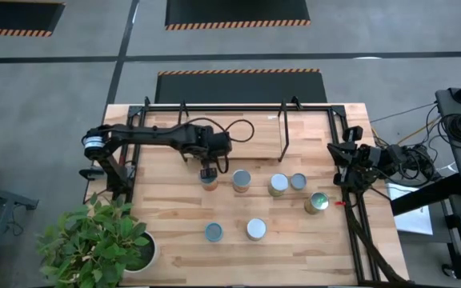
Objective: Pick and place cans onto a shelf
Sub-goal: Put the small yellow canned bean on the shelf
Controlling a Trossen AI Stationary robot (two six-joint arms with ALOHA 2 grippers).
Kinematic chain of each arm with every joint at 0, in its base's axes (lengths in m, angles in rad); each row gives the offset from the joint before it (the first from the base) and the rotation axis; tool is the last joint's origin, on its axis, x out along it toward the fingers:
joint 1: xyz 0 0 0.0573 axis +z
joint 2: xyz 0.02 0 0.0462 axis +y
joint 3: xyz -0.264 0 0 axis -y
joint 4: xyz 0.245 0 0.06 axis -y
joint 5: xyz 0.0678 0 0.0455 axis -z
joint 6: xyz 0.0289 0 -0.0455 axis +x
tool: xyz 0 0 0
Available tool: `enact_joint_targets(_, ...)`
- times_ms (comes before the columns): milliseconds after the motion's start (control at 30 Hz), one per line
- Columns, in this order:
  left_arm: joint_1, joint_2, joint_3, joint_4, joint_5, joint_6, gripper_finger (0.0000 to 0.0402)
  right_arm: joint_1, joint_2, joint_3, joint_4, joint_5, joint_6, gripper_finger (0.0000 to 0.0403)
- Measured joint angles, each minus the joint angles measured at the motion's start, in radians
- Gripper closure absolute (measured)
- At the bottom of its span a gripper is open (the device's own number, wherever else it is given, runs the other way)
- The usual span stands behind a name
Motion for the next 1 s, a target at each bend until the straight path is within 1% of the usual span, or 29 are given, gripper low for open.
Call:
enact_joint_targets(400,0.006,0.046,-0.047,0.008,-0.014,-0.022,0.0402,0.0,0.0,0.0,-0.004,0.0,0.0,0.0385)
enact_joint_targets(467,0.006,0.049,-0.048,0.004,-0.059,-0.034,0.0402,0.0,0.0,0.0,-0.004,0.0,0.0,0.0385)
enact_joint_targets(533,0.006,0.049,-0.048,-0.006,-0.147,-0.052,0.0401,0.0,0.0,0.0,-0.005,0.0,0.0,0.0385)
enact_joint_targets(633,0.005,0.049,-0.019,-0.088,-0.26,-0.103,0.0401,0.0,0.0,0.0,-0.005,0.0,0.0,0.0385)
enact_joint_targets(733,0.006,0.047,0.022,-0.147,-0.321,-0.15,0.0401,0.0,0.0,0.0,-0.005,0.0,0.0,0.0385)
enact_joint_targets(833,0.006,0.046,0.058,-0.122,-0.323,-0.159,0.0401,0.0,0.0,0.0,-0.005,0.0,-0.008,0.0385)
enact_joint_targets(933,0.013,0.045,0.066,-0.019,-0.317,-0.165,0.0401,0.0,0.0,0.0,-0.007,0.0,-0.008,0.0385)
enact_joint_targets(1000,0.028,0.047,0.065,0.034,-0.288,-0.179,0.0401,0.0,0.0,0.0,-0.008,0.0,-0.008,0.0385)
